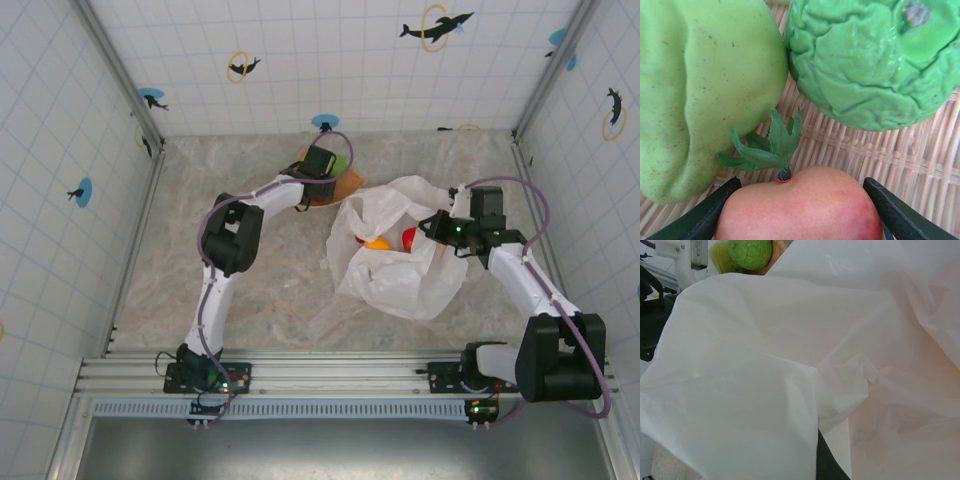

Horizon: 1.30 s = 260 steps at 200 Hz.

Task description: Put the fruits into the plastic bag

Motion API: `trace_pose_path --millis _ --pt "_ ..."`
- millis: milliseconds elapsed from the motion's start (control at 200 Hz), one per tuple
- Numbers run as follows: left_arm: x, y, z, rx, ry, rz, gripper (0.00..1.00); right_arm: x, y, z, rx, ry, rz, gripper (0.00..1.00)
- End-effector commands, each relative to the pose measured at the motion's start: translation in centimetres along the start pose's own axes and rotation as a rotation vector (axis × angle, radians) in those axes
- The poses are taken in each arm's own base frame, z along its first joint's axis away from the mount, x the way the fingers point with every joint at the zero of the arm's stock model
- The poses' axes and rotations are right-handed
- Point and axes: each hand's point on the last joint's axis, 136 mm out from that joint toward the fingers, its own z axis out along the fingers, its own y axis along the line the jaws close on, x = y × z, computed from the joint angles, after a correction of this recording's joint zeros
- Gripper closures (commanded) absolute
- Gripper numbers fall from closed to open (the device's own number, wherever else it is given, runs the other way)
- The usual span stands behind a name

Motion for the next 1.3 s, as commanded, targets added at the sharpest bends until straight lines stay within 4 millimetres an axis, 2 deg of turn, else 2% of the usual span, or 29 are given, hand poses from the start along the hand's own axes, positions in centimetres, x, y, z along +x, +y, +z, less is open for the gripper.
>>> trace_pose_path --millis 0,155,290,445,500,535,581,661,746,896,941,961,1001,1121,1296 --pt "-3.9 0.2 -4.5 0.026 -0.091 -0.012 0.47 0.2 0.3 0.0 -0.011 -0.003 -0.005 0.97" --pt "-5.3 -0.3 -8.4 0.087 -0.157 -0.040 0.51 0.1 0.3 -0.1 -0.010 -0.008 -0.009 0.97" --pt "-3.9 -0.8 -12.3 0.171 -0.202 -0.089 0.52 0.1 0.2 -0.1 -0.007 -0.009 -0.011 0.97" --pt "0.7 -1.7 -17.3 0.301 -0.238 -0.144 0.52 0.0 0.2 0.0 -0.006 -0.007 -0.010 0.97" --pt "3.3 -2.0 -18.4 0.334 -0.211 -0.147 0.53 0.0 0.1 0.1 -0.007 -0.005 -0.008 0.97" --pt "4.3 -2.4 -19.3 0.361 -0.211 -0.145 0.53 -0.1 0.2 0.2 -0.010 -0.004 -0.007 0.97" --pt "6.7 -2.9 -19.6 0.385 -0.182 -0.135 0.53 -0.2 0.2 0.3 -0.014 -0.003 -0.007 0.97" --pt "9.3 -4.9 -20.5 0.447 -0.150 -0.094 0.53 -0.4 0.3 0.4 -0.018 -0.005 -0.006 0.97" --pt "10.6 -8.3 -21.6 0.532 -0.131 -0.020 0.53 -0.5 0.5 0.6 -0.019 -0.006 -0.006 0.97" --pt "9.7 -16.1 -24.8 0.723 -0.159 0.124 0.53 -0.5 0.8 0.8 -0.022 0.000 -0.013 0.97" --pt "10.1 -18.1 -24.9 0.768 -0.144 0.152 0.53 -0.5 0.9 0.8 -0.023 0.001 -0.015 0.97" --pt "9.0 -19.1 -25.6 0.794 -0.163 0.161 0.53 -0.4 0.9 0.8 -0.021 0.004 -0.013 0.97" --pt "8.6 -20.5 -25.8 0.829 -0.166 0.175 0.53 -0.3 0.9 0.8 -0.021 0.005 -0.015 0.97" --pt "7.5 -23.5 -24.7 0.880 -0.152 0.198 0.53 0.1 1.1 0.9 -0.025 0.013 -0.019 0.97" --pt "6.1 -25.8 -21.7 0.884 -0.163 0.248 0.52 0.3 1.4 0.5 -0.029 0.011 -0.027 0.97"
